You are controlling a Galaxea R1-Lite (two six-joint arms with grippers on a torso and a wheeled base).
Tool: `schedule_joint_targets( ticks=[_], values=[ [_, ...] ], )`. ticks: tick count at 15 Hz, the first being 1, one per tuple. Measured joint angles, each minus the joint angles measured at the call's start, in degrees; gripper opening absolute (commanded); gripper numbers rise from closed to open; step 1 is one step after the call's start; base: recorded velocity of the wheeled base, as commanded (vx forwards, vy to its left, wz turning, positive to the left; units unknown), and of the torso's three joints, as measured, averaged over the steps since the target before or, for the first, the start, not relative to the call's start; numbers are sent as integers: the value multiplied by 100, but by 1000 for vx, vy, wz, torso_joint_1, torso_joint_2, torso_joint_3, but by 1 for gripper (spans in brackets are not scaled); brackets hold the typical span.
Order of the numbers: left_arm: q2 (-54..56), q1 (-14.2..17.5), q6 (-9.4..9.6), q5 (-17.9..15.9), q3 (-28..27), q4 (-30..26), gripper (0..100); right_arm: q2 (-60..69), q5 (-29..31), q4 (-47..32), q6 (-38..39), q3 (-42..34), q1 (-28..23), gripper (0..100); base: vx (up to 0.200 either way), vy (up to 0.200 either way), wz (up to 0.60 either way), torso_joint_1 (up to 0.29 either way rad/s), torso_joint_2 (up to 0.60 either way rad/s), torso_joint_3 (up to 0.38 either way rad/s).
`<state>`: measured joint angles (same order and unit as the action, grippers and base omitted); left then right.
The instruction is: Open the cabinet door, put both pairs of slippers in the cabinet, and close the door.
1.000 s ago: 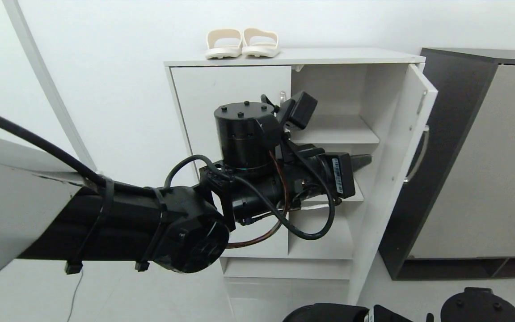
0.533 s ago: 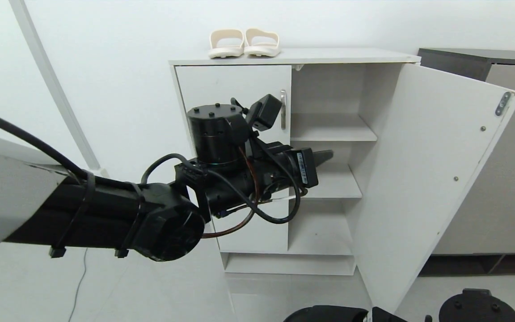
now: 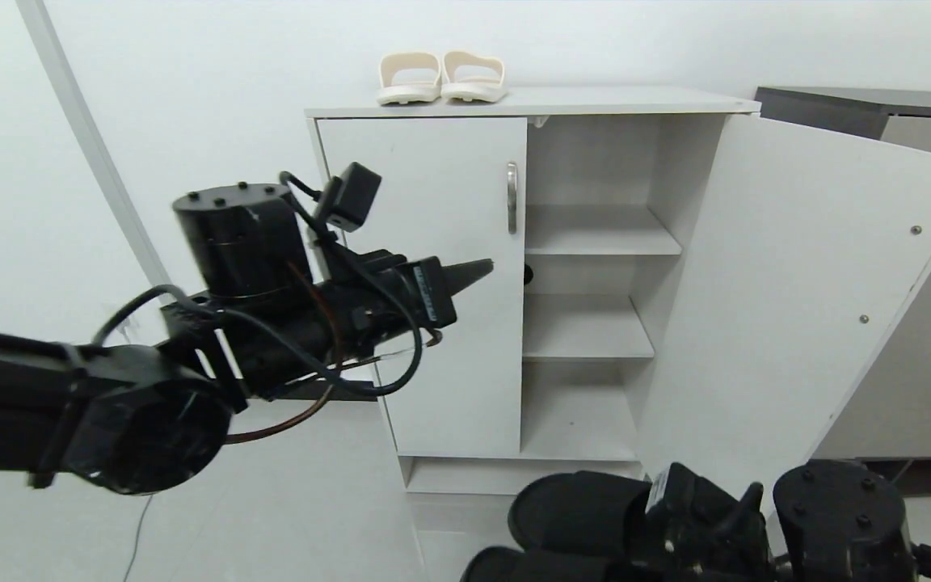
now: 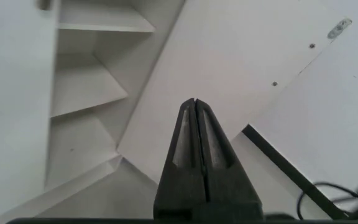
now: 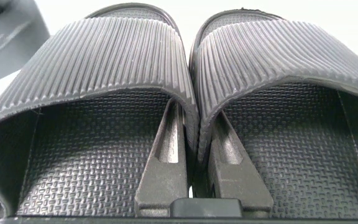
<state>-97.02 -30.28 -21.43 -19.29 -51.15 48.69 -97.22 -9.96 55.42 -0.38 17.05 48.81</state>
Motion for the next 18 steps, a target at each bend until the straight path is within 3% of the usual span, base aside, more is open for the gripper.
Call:
schedule_joint_targets(
  ticks=[3, 7, 10, 13, 16, 18],
  values=[
    [1268, 234, 235, 150, 925, -356, 0, -542, 870, 778, 313, 380, -575, 0, 0, 0, 0, 0, 0, 0],
    [3547, 499, 822, 1100, 2109, -1919, 0, -1034, 1986, 852, 621, 1163, -800, 0, 0, 0, 0, 0, 0, 0],
    [5503, 1190, 1153, 1677, 2789, -3463, 0, -1215, 2359, 837, 669, 1434, -833, 0, 0, 0, 0, 0, 0, 0],
    [7387, 1996, 1360, 2105, 3465, -4612, 0, -1319, 2394, 837, 664, 1486, -818, 0, 0, 0, 0, 0, 0, 0],
    [8786, 2728, 1643, 2342, 4242, -5158, 0, -1347, 2416, 850, 662, 1475, -766, 0, 0, 0, 0, 0, 0, 0],
    [9270, 2960, 1731, 2591, 4641, -5151, 0, -1356, 2414, 852, 662, 1467, -739, 0, 0, 0, 0, 0, 0, 0]
  ],
)
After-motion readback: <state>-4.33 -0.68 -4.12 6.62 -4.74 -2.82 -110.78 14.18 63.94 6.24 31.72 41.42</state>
